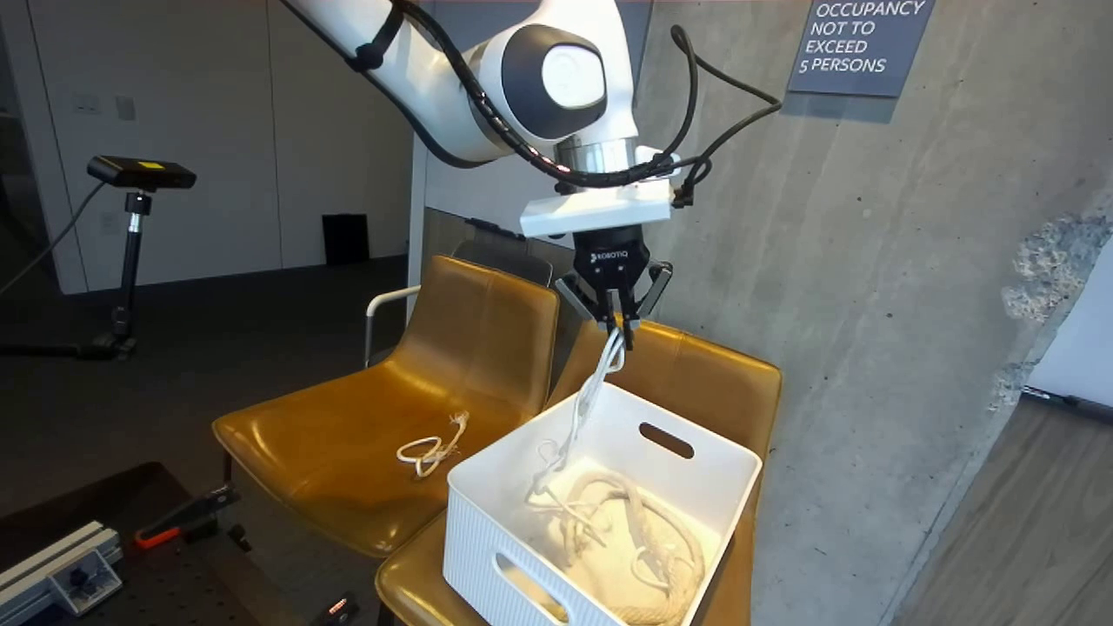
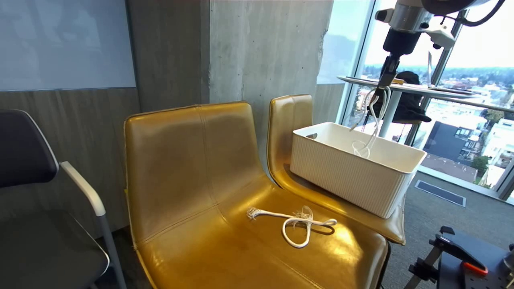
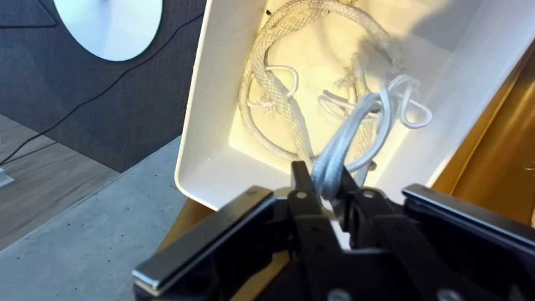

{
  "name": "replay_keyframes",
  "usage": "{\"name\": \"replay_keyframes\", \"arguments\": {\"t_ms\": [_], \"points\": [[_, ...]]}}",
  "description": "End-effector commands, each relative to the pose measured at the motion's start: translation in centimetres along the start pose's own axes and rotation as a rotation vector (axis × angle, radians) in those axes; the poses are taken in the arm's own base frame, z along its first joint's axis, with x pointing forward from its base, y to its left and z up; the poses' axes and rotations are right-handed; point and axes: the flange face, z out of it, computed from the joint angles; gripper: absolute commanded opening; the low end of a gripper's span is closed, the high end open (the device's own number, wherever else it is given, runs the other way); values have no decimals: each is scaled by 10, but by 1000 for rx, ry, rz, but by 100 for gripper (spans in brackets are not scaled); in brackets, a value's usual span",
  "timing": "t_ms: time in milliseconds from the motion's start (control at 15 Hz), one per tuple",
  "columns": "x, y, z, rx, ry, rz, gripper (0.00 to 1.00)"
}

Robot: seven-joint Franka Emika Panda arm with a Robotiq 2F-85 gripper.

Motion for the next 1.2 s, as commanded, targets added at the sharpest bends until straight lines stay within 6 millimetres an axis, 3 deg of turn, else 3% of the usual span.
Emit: {"name": "replay_keyframes", "arguments": {"t_ms": [0, 133, 267, 467, 800, 1133], "points": [[2, -4, 0, -8, 7, -6, 48], [4, -11, -2, -10, 17, -14, 63], [10, -37, -4, -16, 36, -58, 78], [24, -108, 6, -7, 77, -163, 98], [41, -236, 33, 20, 108, -331, 100], [39, -323, 66, 58, 88, -440, 100]]}}
